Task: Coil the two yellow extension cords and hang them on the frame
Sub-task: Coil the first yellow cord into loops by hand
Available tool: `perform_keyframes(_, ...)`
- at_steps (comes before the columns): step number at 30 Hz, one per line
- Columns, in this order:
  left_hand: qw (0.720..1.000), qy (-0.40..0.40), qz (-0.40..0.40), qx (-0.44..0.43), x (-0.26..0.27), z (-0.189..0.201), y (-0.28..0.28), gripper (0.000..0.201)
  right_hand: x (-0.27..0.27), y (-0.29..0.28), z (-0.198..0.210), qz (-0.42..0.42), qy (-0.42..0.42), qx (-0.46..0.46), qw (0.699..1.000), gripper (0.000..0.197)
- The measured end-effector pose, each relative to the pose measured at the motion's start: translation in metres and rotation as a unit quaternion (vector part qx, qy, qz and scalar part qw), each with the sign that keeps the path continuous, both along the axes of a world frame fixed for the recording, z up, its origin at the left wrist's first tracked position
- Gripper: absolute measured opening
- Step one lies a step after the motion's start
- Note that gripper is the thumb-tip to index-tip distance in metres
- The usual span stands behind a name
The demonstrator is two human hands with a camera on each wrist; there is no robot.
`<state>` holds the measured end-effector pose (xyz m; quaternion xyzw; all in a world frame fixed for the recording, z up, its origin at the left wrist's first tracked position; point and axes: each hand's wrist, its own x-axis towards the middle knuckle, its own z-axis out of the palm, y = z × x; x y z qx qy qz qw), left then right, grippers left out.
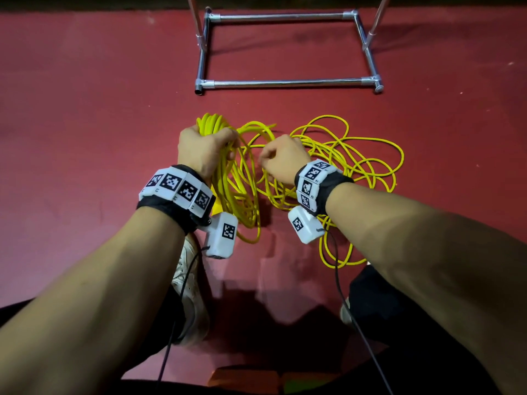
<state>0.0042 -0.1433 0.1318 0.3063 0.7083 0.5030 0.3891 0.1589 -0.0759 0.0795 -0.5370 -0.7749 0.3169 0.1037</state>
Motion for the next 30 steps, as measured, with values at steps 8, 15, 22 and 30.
perform_keyframes(8,1.0,0.019,-0.021,0.001,0.009,0.011,-0.001,0.01,0.007,0.0,0.002,-0.082,0.05,0.107,0.99,0.019)
perform_keyframes(15,0.996,-0.054,-0.057,0.052,0.006,0.017,0.0,0.017,0.007,0.017,-0.003,0.016,0.08,0.08,0.993,0.014)
perform_keyframes(22,0.991,-0.059,-0.085,0.087,0.005,0.039,0.005,0.013,0.015,0.027,0.011,0.012,-0.061,0.092,0.994,0.023)
perform_keyframes(30,0.981,-0.045,-0.178,0.062,-0.004,0.037,-0.001,0.019,0.018,0.056,0.049,-0.013,-0.001,0.166,0.986,0.027)
